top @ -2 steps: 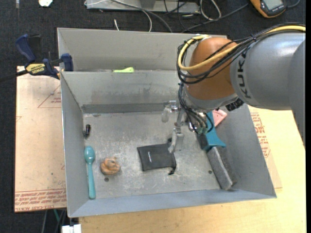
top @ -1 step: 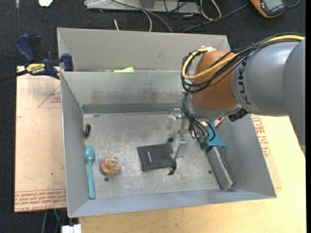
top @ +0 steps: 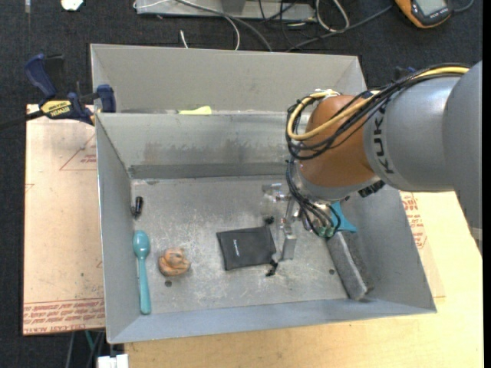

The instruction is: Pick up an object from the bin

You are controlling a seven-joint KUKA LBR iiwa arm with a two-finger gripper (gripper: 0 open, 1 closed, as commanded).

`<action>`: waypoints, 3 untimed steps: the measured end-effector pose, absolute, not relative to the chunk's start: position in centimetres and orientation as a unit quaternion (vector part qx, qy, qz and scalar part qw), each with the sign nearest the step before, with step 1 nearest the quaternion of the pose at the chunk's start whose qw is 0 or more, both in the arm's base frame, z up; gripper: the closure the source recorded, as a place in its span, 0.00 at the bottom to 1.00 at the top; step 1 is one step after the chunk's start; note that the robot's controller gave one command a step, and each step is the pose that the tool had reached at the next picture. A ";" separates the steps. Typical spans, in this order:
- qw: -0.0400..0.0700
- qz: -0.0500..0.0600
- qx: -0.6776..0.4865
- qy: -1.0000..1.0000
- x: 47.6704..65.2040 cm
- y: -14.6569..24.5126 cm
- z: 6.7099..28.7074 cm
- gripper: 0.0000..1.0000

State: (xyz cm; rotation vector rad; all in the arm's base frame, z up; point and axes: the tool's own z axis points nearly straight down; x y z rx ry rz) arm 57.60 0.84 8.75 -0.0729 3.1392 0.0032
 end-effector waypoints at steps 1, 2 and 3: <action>0.002 0.002 -0.101 0.995 57.3 0.4 7.9 0.00; 0.001 0.002 -0.045 0.999 57.5 0.5 7.7 0.00; 0.002 0.002 -0.142 0.990 59.3 3.7 7.2 1.00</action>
Offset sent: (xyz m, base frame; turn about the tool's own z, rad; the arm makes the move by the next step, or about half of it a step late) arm 0.0047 0.0029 -0.0175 -0.1718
